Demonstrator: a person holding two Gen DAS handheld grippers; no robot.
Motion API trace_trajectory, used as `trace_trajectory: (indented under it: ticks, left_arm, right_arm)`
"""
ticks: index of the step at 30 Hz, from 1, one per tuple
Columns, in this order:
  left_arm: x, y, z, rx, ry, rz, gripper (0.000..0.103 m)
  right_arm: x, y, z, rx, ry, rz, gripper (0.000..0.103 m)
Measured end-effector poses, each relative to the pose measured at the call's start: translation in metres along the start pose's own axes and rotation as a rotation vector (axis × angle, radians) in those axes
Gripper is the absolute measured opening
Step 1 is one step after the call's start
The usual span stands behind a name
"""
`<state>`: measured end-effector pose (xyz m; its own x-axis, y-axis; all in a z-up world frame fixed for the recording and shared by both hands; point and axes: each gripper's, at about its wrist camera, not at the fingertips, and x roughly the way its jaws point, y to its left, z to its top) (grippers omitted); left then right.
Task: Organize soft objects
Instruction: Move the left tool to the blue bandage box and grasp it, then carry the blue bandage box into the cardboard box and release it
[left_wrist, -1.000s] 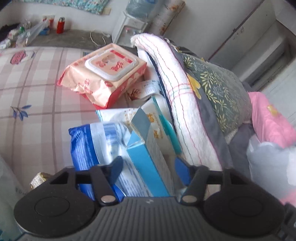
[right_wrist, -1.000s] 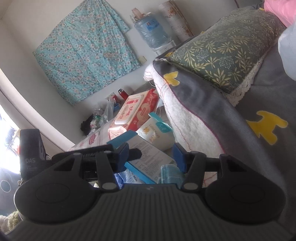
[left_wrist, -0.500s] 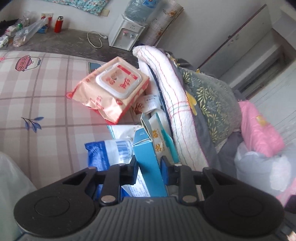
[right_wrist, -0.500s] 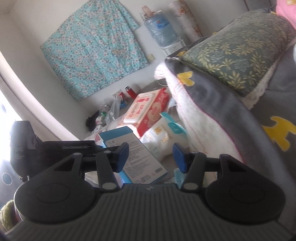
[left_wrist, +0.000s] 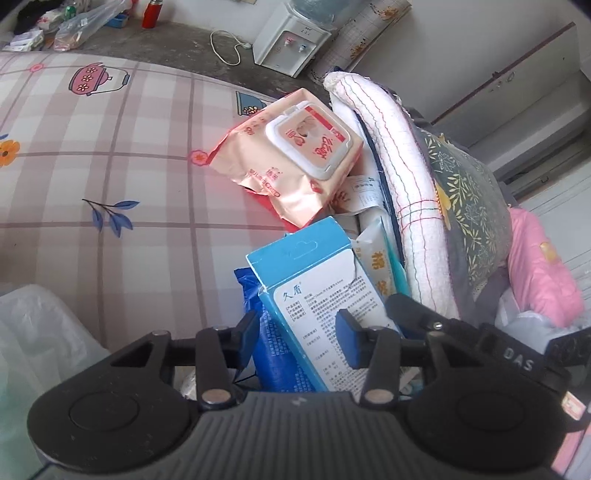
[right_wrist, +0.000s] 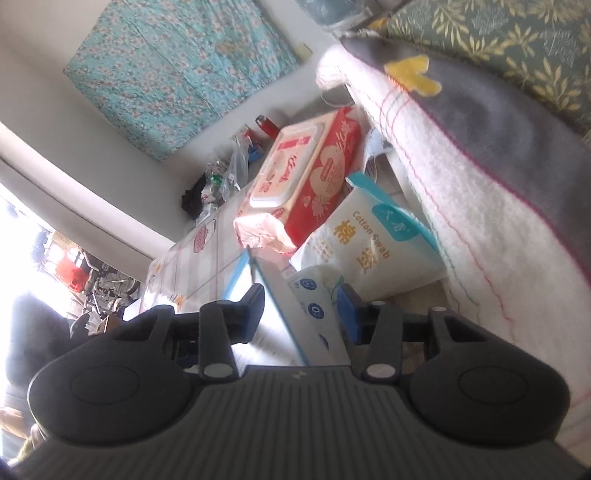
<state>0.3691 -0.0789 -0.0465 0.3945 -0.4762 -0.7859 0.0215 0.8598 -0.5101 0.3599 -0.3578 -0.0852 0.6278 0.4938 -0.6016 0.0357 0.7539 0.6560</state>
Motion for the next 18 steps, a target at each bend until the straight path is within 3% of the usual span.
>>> trace_trajectory:
  ticks: [5,12,18]
  left_arm:
    - [0.002,0.003,-0.003,-0.033,0.021,-0.028,0.046]
    - [-0.005,0.001,-0.007,-0.09,0.011,-0.041,0.045]
    - [-0.041,-0.009,-0.012,-0.067,-0.02,-0.055,0.044]
  right_arm:
    - [0.008,-0.001,-0.005,0.017,0.044,0.047,0.027]
    - [0.001,0.001,-0.012,0.027,0.052,0.055,0.025]
    - [-0.026,0.009,-0.019,0.061,0.048,0.1,0.025]
